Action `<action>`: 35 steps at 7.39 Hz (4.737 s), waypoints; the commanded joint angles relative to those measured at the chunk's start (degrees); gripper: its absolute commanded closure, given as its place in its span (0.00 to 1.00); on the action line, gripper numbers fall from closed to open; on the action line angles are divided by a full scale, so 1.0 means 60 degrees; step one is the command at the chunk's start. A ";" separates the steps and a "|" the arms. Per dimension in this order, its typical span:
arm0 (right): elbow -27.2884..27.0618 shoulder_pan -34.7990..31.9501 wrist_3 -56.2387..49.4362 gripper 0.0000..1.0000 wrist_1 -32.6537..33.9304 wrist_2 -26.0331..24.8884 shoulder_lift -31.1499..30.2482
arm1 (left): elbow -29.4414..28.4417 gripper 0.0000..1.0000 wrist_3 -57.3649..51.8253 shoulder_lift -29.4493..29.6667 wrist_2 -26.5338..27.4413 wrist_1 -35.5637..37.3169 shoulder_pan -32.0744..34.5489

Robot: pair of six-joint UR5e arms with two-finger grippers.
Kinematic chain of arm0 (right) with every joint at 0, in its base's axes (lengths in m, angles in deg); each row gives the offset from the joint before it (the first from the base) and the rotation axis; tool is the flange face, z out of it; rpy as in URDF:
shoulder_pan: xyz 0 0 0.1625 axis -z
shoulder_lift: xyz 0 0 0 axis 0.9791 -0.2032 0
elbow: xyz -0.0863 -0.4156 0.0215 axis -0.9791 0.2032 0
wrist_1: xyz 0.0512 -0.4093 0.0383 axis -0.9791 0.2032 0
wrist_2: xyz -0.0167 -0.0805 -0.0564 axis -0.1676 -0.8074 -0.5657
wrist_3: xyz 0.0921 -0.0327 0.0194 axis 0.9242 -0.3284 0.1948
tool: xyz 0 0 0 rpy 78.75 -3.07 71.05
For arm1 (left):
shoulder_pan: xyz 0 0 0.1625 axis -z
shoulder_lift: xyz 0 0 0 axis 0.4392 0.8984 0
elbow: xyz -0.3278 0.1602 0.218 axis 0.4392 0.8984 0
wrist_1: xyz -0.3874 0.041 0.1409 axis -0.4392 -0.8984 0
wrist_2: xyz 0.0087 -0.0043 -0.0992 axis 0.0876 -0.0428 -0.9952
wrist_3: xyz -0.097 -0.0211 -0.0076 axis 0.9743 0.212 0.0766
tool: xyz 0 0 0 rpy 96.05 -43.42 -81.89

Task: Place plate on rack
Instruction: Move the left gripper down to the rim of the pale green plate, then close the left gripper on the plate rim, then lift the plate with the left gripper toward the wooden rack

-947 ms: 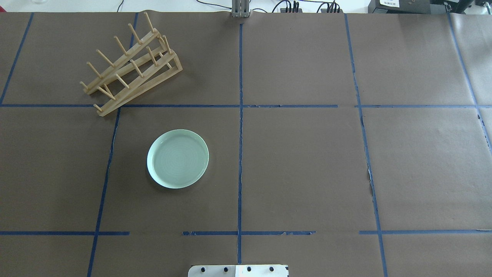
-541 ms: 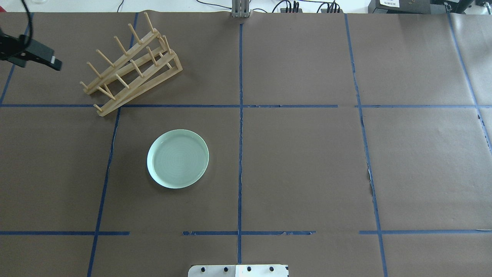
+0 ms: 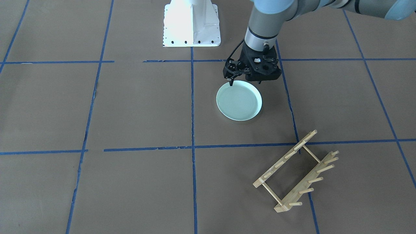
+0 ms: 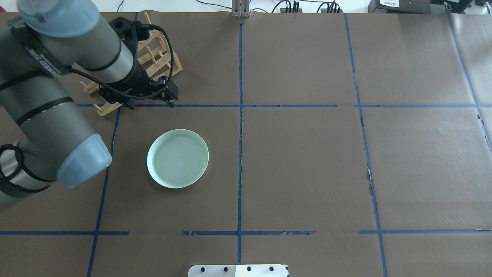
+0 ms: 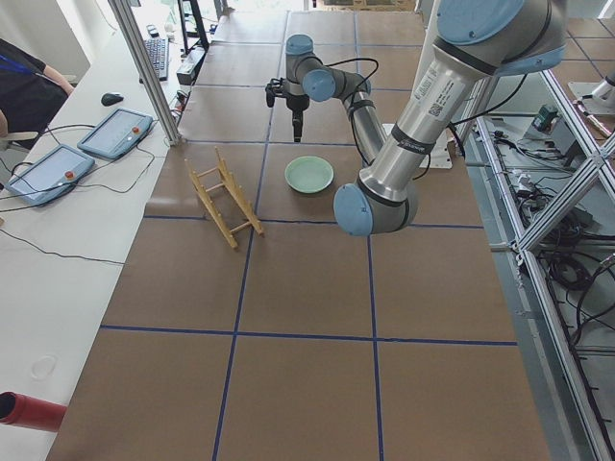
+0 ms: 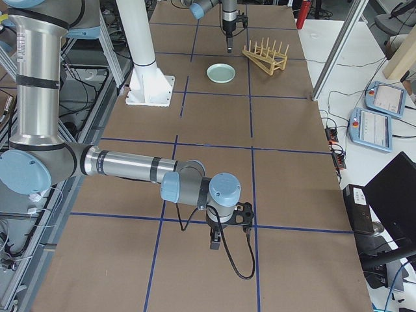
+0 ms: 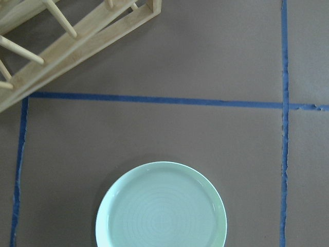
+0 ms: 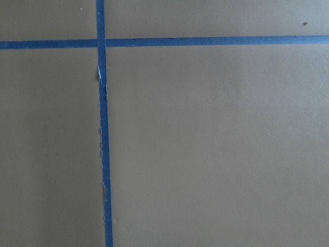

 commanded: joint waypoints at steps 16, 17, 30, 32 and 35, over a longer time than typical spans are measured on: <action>0.0000 0.0014 -0.0010 0.00 0.0000 0.0000 0.0000 | -0.2980 0.55 0.1737 0.0133 0.1518 -0.3199 -0.1830; 0.0000 0.0014 -0.0010 0.00 0.0000 0.0000 0.0000 | -0.2994 0.75 0.1723 0.0133 0.1532 -0.3199 -0.1845; 0.0000 0.0014 -0.0010 0.00 0.0000 0.0000 0.0000 | 0.1093 1.00 0.0815 0.0162 -0.1380 -0.0881 0.3529; 0.0000 -0.0001 -0.0010 0.00 0.0015 0.0000 0.0000 | 0.1034 1.00 0.0785 -0.0289 -0.2141 -0.3145 0.4450; 0.0000 0.0014 -0.0010 0.00 0.0000 0.0000 0.0000 | 0.1064 1.00 0.2386 -0.1020 -0.2233 -0.6085 0.4688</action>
